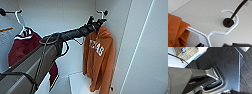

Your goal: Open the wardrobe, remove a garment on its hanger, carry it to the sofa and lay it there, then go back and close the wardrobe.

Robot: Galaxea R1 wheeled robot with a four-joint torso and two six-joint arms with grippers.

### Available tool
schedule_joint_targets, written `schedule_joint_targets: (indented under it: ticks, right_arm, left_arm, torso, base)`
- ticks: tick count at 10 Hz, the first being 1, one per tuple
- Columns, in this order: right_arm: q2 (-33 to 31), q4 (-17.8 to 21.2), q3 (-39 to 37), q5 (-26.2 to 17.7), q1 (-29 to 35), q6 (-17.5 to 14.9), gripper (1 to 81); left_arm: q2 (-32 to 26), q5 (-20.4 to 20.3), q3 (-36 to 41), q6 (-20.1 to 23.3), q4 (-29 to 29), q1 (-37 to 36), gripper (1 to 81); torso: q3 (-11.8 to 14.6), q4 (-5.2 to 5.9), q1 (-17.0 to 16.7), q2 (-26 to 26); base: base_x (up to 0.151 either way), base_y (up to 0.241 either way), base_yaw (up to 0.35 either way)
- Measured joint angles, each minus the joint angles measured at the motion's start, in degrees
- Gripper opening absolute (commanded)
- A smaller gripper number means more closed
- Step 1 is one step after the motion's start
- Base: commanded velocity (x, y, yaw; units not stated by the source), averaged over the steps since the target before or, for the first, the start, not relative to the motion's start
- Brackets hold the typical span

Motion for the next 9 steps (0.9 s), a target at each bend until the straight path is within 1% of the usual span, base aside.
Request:
schedule_joint_targets:
  ticks: [1,2,7,9]
  right_arm:
    - [0.00,0.00,0.00,0.00,0.00,0.00,81.1]
    - [0.00,0.00,0.00,0.02,0.00,0.00,81.1]
    - [0.09,0.06,0.00,0.13,0.05,0.02,81.1]
    - [0.04,0.06,0.00,0.16,0.02,0.04,81.1]
  left_arm:
    - [-0.11,0.22,1.30,-1.22,0.02,-0.04,1.0]
    - [-0.13,0.16,2.62,-1.85,-0.26,0.94,1.0]
    - [-1.73,0.27,6.78,-2.12,0.39,0.41,1.0]
    - [-2.36,2.54,9.33,-2.97,0.38,-1.46,1.0]
  torso:
    - [0.00,0.00,0.00,0.00]
    - [0.00,0.00,0.00,0.00]
    - [-0.02,0.00,0.09,0.05]
    - [-0.05,0.00,0.11,0.07]
  base:
    - [0.000,0.000,0.000]
    - [0.000,0.000,0.000]
    - [0.000,0.000,0.000]
    - [0.000,0.000,0.000]
